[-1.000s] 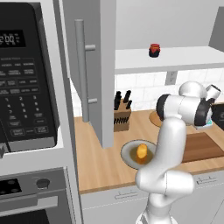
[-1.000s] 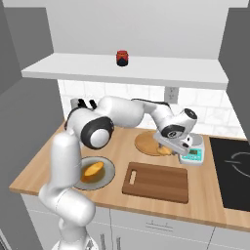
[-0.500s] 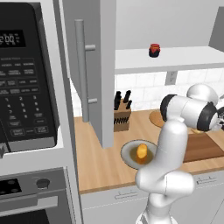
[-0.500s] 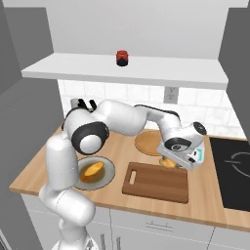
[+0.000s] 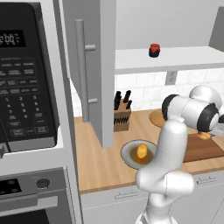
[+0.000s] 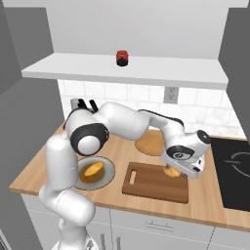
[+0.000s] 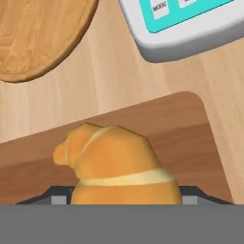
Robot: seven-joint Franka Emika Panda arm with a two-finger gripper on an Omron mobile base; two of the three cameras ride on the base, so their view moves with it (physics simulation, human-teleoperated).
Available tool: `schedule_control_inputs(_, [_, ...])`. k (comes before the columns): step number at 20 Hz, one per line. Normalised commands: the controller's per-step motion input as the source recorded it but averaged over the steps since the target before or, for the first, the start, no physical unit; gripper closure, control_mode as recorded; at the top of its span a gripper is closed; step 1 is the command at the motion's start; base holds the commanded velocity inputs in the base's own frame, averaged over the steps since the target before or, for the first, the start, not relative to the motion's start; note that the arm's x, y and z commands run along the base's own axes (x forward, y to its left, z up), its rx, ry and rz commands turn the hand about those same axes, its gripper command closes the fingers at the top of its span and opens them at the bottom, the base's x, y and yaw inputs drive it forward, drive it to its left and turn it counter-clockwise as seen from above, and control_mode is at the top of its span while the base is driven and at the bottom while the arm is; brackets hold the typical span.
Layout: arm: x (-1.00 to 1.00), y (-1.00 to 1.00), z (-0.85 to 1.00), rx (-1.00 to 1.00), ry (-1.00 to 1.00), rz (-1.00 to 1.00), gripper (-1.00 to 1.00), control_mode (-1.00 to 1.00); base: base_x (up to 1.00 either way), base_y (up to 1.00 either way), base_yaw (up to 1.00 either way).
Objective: From the different types of pastries on the counter, select a croissant and place it on the cutting board. Then retrieve a jar of jam from the cabinet and place it alongside the croissant on the cutting board.
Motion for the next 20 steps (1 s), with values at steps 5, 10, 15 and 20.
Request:
schedule_control_inputs(5, [-0.01, 0.00, -0.18, -0.05, 0.01, 0.00, 1.00, -1.00, 0.00, 0.00, 0.00])
schedule_control_inputs(10, [-0.23, -0.06, -0.15, -0.02, 0.01, 0.00, 1.00, -1.00, 0.00, 0.00, 0.00])
schedule_control_inputs(15, [-0.13, -0.09, -0.18, 0.00, 0.00, 0.00, -1.00, -1.00, 0.00, 0.00, 0.00])
schedule_control_inputs(20, [0.03, 0.02, -0.04, 0.00, 0.00, 0.00, -1.00, -1.00, 0.00, 0.00, 0.00])
